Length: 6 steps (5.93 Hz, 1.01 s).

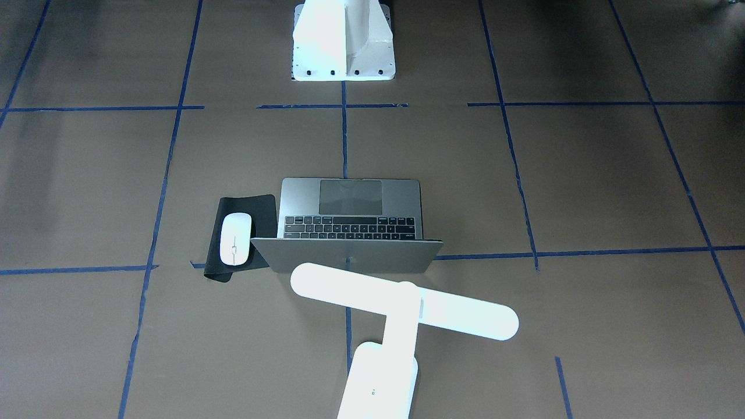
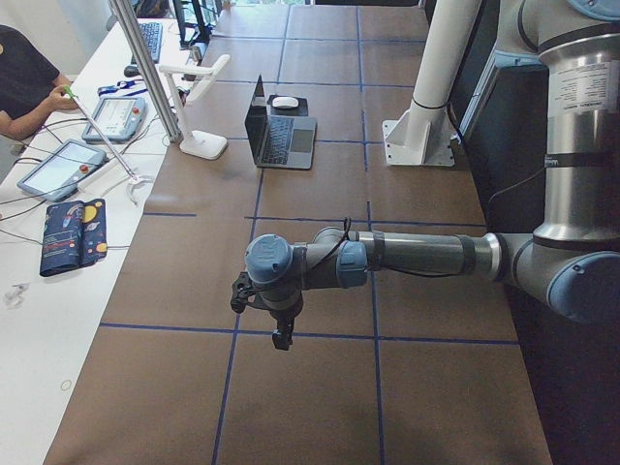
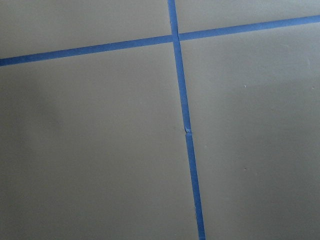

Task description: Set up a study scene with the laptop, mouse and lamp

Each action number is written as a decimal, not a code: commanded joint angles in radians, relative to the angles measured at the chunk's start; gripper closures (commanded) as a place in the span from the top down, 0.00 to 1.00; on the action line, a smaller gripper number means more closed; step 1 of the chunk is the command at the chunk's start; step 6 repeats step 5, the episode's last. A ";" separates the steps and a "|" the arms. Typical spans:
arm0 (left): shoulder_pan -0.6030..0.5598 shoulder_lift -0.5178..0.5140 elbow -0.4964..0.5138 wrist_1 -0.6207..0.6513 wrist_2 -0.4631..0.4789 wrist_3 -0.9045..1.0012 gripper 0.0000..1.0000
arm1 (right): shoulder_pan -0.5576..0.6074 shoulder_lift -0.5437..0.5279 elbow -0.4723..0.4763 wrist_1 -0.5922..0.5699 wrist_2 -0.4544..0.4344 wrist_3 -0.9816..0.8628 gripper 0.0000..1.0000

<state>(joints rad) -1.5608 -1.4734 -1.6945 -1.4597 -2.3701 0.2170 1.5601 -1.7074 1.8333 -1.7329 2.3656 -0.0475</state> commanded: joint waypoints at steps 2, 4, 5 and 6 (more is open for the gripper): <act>0.018 0.031 -0.004 0.010 0.014 -0.002 1.00 | 0.000 -0.005 -0.014 0.003 -0.005 -0.002 1.00; 0.016 0.022 -0.071 0.012 0.017 -0.001 1.00 | 0.000 0.008 -0.008 0.004 0.001 0.006 1.00; 0.018 0.018 -0.054 0.012 0.041 -0.002 1.00 | 0.000 0.018 0.001 0.004 0.001 0.005 1.00; 0.018 0.018 -0.054 0.012 0.041 -0.002 1.00 | 0.000 0.018 0.001 0.004 0.001 0.005 1.00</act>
